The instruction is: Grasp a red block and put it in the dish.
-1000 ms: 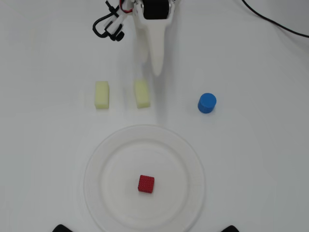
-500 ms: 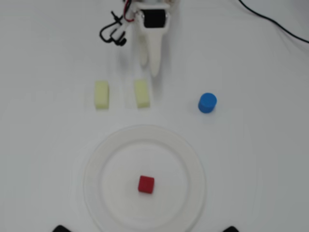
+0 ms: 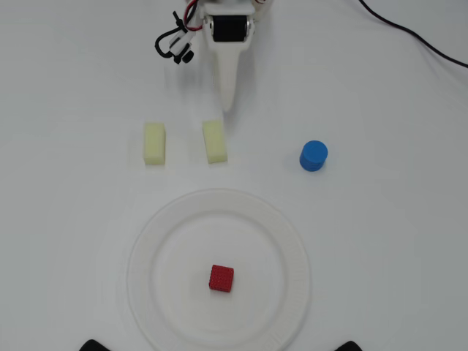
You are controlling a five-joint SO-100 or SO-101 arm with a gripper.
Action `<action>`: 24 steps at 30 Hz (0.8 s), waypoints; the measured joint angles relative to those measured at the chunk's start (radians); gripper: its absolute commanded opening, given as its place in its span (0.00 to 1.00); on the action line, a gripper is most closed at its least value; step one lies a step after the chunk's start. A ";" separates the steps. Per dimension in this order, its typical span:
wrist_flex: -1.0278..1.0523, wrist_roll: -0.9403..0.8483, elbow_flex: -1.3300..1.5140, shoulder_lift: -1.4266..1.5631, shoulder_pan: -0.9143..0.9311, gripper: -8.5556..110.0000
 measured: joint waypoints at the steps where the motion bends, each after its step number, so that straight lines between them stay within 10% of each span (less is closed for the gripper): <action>1: 0.002 0.009 0.003 0.000 0.000 0.28; 24: 0.011 -0.017 0.011 0.000 0.000 0.07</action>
